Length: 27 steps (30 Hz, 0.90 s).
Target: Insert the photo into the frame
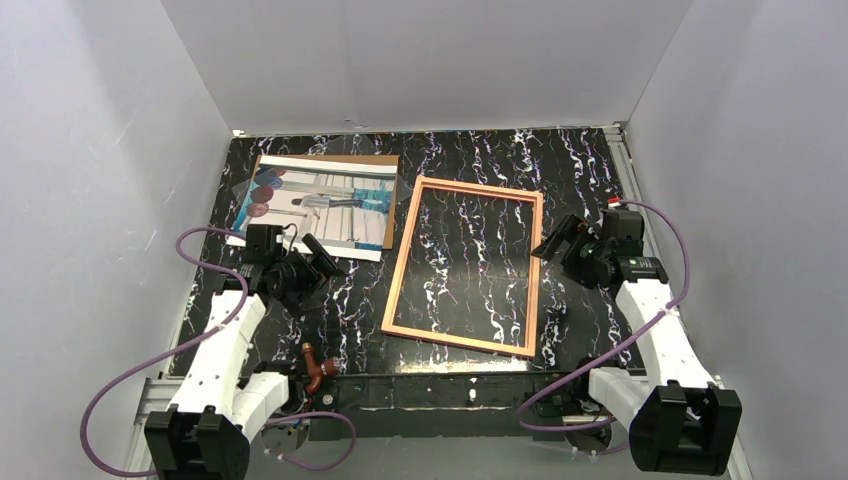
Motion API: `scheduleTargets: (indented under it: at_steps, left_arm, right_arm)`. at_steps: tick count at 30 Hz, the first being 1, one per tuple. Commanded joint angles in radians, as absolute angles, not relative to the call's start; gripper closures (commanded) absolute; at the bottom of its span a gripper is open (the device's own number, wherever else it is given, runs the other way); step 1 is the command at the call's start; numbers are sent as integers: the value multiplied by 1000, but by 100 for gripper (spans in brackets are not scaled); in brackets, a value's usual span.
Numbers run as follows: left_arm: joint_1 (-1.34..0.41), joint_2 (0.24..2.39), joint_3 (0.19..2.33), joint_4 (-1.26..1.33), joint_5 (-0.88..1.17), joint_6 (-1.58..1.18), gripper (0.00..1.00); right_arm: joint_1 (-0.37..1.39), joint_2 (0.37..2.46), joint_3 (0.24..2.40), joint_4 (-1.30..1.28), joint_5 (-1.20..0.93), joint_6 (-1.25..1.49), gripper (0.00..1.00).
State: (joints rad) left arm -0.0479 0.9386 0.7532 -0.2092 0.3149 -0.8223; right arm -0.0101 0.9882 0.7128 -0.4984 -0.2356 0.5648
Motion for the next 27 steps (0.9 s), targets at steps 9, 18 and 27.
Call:
scheduleTargets:
  at_steps: [9,18,27]
  left_arm:
    - [-52,962,895,-334,480,-600,0]
    - [-418,1179,1119,-577,169,-411,0]
    - [-638,1380,1132,-560,21,-412,0]
  right_arm:
    - [182,1070,769,-504,-180,594,2]
    - [418,1266,899,-586,-52,611,2]
    - [434,1236,839,-582,-37,635,2]
